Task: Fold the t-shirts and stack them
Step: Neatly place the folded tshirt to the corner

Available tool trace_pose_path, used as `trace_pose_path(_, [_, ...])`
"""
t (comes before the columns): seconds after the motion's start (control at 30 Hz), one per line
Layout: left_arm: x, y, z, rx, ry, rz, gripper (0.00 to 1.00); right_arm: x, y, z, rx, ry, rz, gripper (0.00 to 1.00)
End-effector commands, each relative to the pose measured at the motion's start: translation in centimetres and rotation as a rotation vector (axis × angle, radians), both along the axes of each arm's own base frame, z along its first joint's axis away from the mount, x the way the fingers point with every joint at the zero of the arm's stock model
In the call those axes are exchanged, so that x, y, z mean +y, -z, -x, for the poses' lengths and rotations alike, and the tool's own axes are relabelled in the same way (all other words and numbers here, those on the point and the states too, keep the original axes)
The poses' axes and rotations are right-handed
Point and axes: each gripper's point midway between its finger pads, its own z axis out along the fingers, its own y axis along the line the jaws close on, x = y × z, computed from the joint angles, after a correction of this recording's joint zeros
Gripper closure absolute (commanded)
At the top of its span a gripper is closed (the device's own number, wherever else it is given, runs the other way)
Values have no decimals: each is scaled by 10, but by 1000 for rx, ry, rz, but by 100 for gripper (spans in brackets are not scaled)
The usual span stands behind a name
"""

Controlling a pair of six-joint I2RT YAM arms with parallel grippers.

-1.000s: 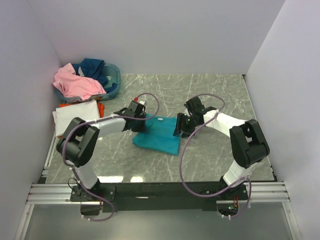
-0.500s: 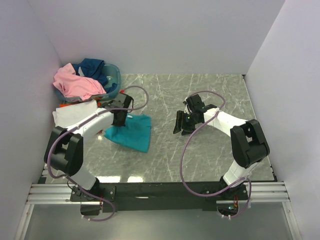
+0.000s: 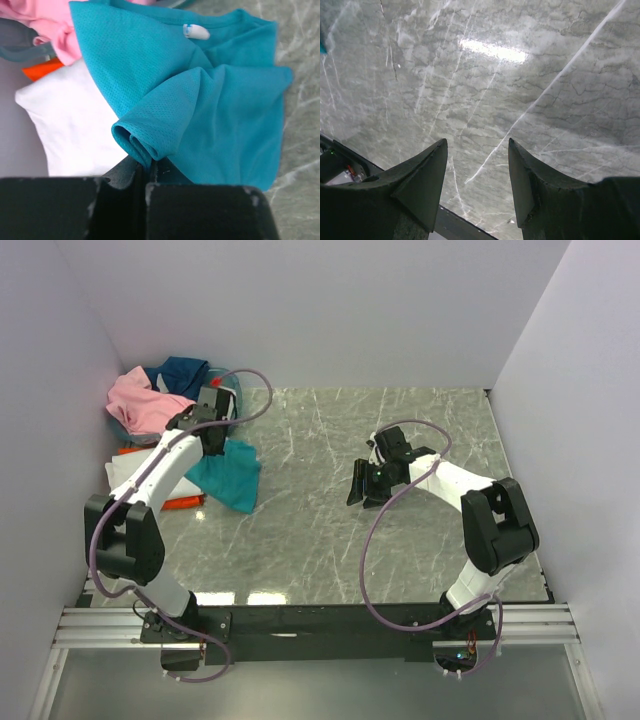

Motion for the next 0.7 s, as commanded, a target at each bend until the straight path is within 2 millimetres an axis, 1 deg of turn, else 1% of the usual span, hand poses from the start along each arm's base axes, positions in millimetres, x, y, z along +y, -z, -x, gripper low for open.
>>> trace_pose_path(0.0, [14, -20, -11, -14, 4, -16, 100, 1, -8, -8, -35, -17, -14, 41])
trace_pose_path(0.03, [16, -23, -12, -17, 0, -15, 100, 1, -7, -8, -34, -17, -13, 41])
trace_pose_path(0.07, [17, -30, -16, -32, -5, -9, 100, 0, -7, -8, -34, -18, -14, 41])
trace_pose_path(0.1, [24, -31, -15, -27, -18, -7, 100, -1, -6, -7, -32, -17, -11, 41])
trace_pose_path(0.17, [30, -41, -18, -48, -31, -1, 100, -1, -6, -7, -29, -17, -15, 41])
trace_pose_path(0.2, [36, -44, -18, -52, -44, 3, 100, 0, -7, -7, -30, -19, -17, 41])
trace_pose_path(0.27, [39, -52, -19, -68, -49, 18, 100, 0, -7, -8, -29, -19, -19, 41])
trace_pose_path(0.5, [60, -68, -14, -119, -101, 21, 100, 1, -5, -6, -20, -25, -25, 41])
trace_pose_path(0.63, [64, -80, -12, -157, -109, 37, 100, 2, -4, -5, -15, -27, -31, 41])
trace_pose_path(0.67, [68, -83, -12, -164, -123, 28, 100, 2, -3, -4, -10, -27, -33, 41])
